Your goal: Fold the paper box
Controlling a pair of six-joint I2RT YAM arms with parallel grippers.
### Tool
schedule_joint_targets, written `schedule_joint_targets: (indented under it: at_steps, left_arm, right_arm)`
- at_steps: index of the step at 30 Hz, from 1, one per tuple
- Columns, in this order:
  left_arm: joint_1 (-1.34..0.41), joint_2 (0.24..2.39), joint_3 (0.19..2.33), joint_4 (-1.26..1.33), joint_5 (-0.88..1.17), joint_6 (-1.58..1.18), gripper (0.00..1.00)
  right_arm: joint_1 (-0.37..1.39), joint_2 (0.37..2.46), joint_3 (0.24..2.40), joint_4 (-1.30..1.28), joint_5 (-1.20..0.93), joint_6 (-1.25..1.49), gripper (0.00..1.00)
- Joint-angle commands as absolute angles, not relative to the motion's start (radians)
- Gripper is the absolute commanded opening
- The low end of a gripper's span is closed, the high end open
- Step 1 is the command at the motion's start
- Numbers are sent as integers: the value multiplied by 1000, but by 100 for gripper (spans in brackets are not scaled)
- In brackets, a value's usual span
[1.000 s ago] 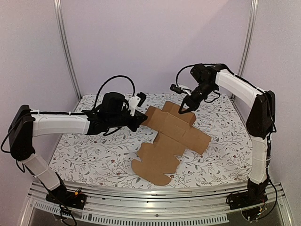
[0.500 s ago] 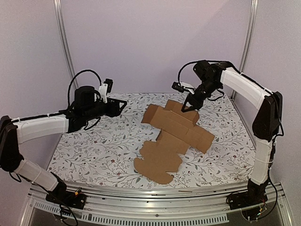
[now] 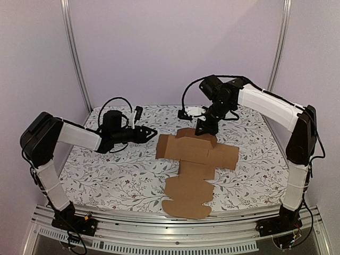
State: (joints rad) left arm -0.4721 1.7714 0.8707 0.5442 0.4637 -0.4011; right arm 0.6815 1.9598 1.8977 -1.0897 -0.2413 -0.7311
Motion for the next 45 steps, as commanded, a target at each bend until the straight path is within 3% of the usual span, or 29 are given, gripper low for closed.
schedule_joint_targets:
  at_steps: [1,14,24,33,39,45]
  left_arm:
    - [-522,1865,906,661,647,-435,54]
    - [-621,1943,943,749,713,-475,54]
    - [-612,1872,903,533,322,-465,56]
    - [-567,1838,882,513,248,-468,57]
    - [-558,1730,730,675,436,-519,80]
    - [-621,1718,660,785,469,-527,84]
  right_arm:
    - [669,1937,1894,-1016,-171,-737,0]
    - [669,1990,1942,-989,-153,-709,0]
    - [671,1944,1842,-926,-144,-786,0]
    - [698,1976,1851,-847,-41,-894,0]
    - [696,2006,1843,-863,-81,-825,0]
    - [664,2011,1865,-886,-183,-725,0]
